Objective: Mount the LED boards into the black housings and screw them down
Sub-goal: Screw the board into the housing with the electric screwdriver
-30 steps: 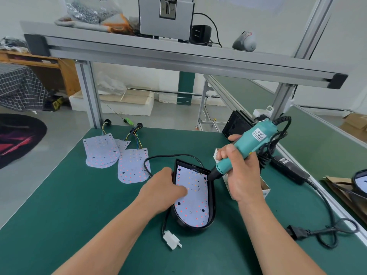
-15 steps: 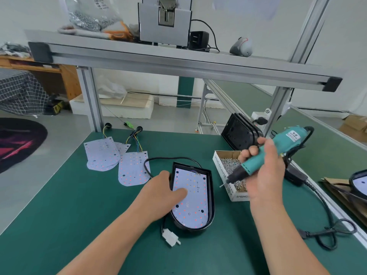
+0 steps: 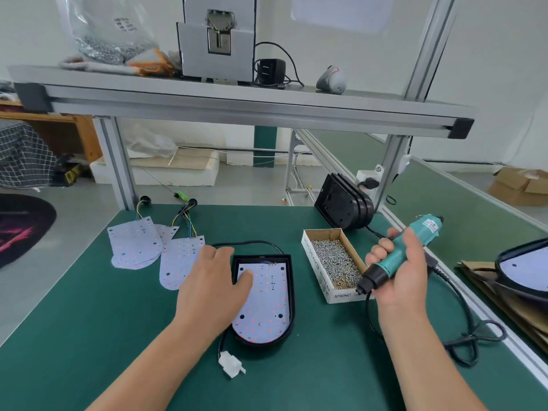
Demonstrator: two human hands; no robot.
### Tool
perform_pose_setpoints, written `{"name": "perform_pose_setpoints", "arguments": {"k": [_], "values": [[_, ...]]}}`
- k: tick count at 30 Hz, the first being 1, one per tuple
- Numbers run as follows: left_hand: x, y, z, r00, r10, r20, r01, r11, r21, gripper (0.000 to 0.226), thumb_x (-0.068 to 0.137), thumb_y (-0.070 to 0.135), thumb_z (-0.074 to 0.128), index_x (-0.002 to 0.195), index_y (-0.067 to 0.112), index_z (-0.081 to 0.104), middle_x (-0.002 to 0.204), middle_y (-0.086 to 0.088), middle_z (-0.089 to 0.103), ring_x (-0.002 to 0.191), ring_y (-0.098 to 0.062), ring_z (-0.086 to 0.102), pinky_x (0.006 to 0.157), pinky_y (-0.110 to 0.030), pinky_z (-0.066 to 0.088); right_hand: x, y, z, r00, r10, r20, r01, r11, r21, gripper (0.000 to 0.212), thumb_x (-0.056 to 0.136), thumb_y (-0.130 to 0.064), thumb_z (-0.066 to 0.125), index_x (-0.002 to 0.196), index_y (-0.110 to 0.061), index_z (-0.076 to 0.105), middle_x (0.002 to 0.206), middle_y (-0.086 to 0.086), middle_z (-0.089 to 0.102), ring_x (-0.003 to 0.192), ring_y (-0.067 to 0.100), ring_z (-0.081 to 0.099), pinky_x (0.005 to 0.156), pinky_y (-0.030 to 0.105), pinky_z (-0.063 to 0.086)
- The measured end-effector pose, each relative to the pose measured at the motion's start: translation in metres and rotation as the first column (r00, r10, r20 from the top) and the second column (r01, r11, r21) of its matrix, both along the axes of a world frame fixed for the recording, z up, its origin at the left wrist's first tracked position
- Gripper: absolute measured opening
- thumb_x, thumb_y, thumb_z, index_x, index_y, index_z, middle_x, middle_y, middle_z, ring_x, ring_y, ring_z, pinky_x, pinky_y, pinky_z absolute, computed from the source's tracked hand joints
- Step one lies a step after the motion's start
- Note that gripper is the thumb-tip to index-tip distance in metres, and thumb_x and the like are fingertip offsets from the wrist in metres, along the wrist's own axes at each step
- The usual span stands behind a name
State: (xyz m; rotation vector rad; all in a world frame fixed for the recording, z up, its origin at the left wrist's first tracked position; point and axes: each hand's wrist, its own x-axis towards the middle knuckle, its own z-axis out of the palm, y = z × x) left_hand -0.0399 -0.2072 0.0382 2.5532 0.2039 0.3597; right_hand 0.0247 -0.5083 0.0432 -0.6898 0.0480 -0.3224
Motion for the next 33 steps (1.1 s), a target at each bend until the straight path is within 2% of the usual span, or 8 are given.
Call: {"name": "perform_pose_setpoints", "arguments": {"k": [3,6,12,16,20,23,29,33], "values": [[0.001,-0.018,0.012,0.982,-0.129,0.136,0.13,0.992,0.006,0.029,0.098,0.033,0.06,0.124,0.022,0.066,0.118,0.005,0.059,0.114,-0.021,0.055,0.088,-0.038,0.049,0.001,-0.001,-0.001,0.999,0.022,0.024,-0.022,1.0,0.001,0.023,0.099,-0.039,0.067,0.1,-0.017,0.061,0.073,-0.004,0.05,0.058,0.011,0.047,0.053,0.023,0.045],[0.01,-0.049,0.02,0.938,-0.326,0.116,0.323,0.945,0.045,0.016,0.099,0.028,0.056,0.093,0.02,0.068,0.093,0.006,0.065,0.1,-0.022,0.057,0.085,-0.041,0.051,0.001,-0.002,-0.001,0.999,0.026,0.036,-0.026,1.0,0.009,0.021,0.101,-0.037,0.064,0.1,-0.017,0.06,0.072,-0.004,0.048,0.057,0.01,0.046,0.053,0.022,0.044],[0.047,-0.113,0.024,0.821,-0.571,-0.015,0.558,0.796,0.234,0.025,0.108,0.03,0.053,0.117,0.03,0.076,0.114,0.003,0.072,0.114,-0.024,0.053,0.095,-0.041,0.05,0.001,-0.006,-0.001,0.998,0.038,0.057,-0.041,0.998,0.047,0.017,0.103,-0.035,0.058,0.099,-0.017,0.059,0.071,-0.005,0.045,0.056,0.009,0.044,0.052,0.021,0.042],[0.065,-0.145,0.026,0.806,-0.58,-0.119,0.581,0.735,0.351,0.021,0.102,0.029,0.06,0.11,0.032,0.079,0.092,-0.002,0.063,0.11,-0.027,0.055,0.08,-0.036,0.048,0.001,-0.008,0.0,0.997,0.008,0.08,-0.012,0.999,0.051,0.017,0.103,-0.032,0.056,0.098,-0.016,0.059,0.071,-0.004,0.044,0.057,0.01,0.043,0.053,0.021,0.041],[0.076,-0.157,0.027,0.796,-0.553,-0.247,0.602,0.676,0.426,0.016,0.098,0.031,0.068,0.105,0.031,0.082,0.093,-0.001,0.072,0.103,-0.027,0.062,0.082,-0.037,0.051,0.002,-0.012,-0.001,0.996,-0.009,0.088,0.003,0.997,0.072,0.016,0.102,-0.03,0.056,0.097,-0.016,0.059,0.072,-0.004,0.043,0.058,0.01,0.042,0.053,0.022,0.041],[0.08,-0.161,0.029,0.793,-0.536,-0.289,0.602,0.614,0.511,0.016,0.098,0.027,0.064,0.098,0.026,0.081,0.083,0.003,0.071,0.09,-0.026,0.064,0.071,-0.036,0.043,0.004,-0.012,-0.002,0.996,-0.022,0.084,0.016,0.997,0.077,0.016,0.102,-0.03,0.056,0.097,-0.015,0.059,0.072,-0.003,0.044,0.058,0.011,0.042,0.054,0.023,0.041],[0.086,-0.165,0.027,0.75,-0.537,-0.385,0.661,0.593,0.461,0.018,0.102,0.022,0.057,0.095,0.017,0.073,0.083,0.0,0.062,0.088,-0.03,0.061,0.078,-0.04,0.036,0.005,-0.012,-0.003,0.995,-0.026,0.092,0.018,0.996,0.088,0.015,0.103,-0.028,0.055,0.098,-0.015,0.059,0.072,-0.003,0.046,0.057,0.011,0.044,0.053,0.023,0.044],[0.086,-0.162,0.02,0.742,-0.56,-0.368,0.669,0.657,0.348,0.021,0.105,0.028,0.056,0.09,0.018,0.067,0.084,0.001,0.061,0.089,-0.03,0.056,0.084,-0.043,0.032,0.004,-0.012,-0.004,0.995,-0.023,0.095,0.015,0.996,0.086,0.014,0.102,-0.028,0.056,0.098,-0.015,0.059,0.073,-0.003,0.046,0.058,0.011,0.044,0.054,0.023,0.044]]}}
